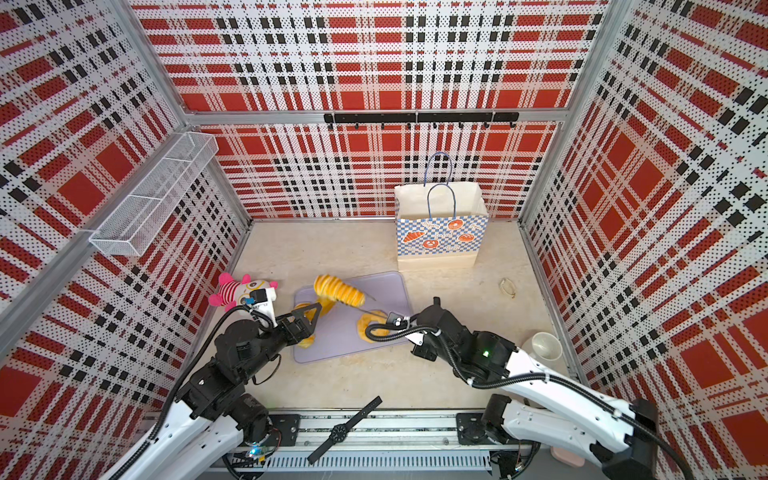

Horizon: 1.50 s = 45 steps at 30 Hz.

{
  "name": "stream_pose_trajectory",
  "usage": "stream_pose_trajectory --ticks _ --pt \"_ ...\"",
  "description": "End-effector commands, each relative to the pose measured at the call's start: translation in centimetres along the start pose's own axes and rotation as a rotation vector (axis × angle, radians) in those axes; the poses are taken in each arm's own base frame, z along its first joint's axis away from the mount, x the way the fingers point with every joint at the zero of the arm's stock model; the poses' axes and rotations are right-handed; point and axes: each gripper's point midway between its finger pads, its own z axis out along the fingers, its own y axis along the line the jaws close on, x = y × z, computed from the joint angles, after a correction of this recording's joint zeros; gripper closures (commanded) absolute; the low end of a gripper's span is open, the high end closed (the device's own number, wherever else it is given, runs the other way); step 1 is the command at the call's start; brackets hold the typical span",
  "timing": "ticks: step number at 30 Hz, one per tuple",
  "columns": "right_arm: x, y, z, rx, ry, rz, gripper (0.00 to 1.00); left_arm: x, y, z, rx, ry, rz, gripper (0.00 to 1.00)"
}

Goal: Place the fake bread into the paper bag
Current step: 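Lift the striped roll with the tongs and carry it above the bag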

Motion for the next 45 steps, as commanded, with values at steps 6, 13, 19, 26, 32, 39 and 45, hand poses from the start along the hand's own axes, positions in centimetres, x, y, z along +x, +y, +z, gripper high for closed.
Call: stream_pose_trajectory --ticks 6,13,19,26,32,39,45 --pt "-7.0 -7.1 -4.6 0.22 -0.302 0.525 0.87 -3.0 -4.1 -0.7 0.212 -0.152 0.093 0.02" --pt "-5.8 -10.8 -5.0 0.392 -0.254 0.733 0.88 -3.7 -6.1 1.5 0.301 -0.247 0.186 0.02" --pt "-5.0 -13.5 -3.0 0.42 -0.2 0.796 0.87 -3.0 -6.7 4.0 0.333 -0.275 0.238 0.02" --pt "-4.6 -16.1 0.5 0.451 -0.129 0.829 0.87 -2.2 -7.1 4.2 0.386 -0.279 0.288 0.02" --pt "-3.0 -17.6 2.3 0.548 -0.044 0.85 0.86 -0.9 -6.0 3.7 0.388 -0.271 0.291 0.02" --pt "-1.3 -18.5 3.2 0.585 0.019 0.849 0.84 -0.9 -5.9 2.3 0.4 -0.306 0.291 0.02" --pt "-0.7 -18.8 3.3 0.595 0.051 0.856 0.83 -1.0 -5.3 2.2 0.371 -0.313 0.295 0.02"
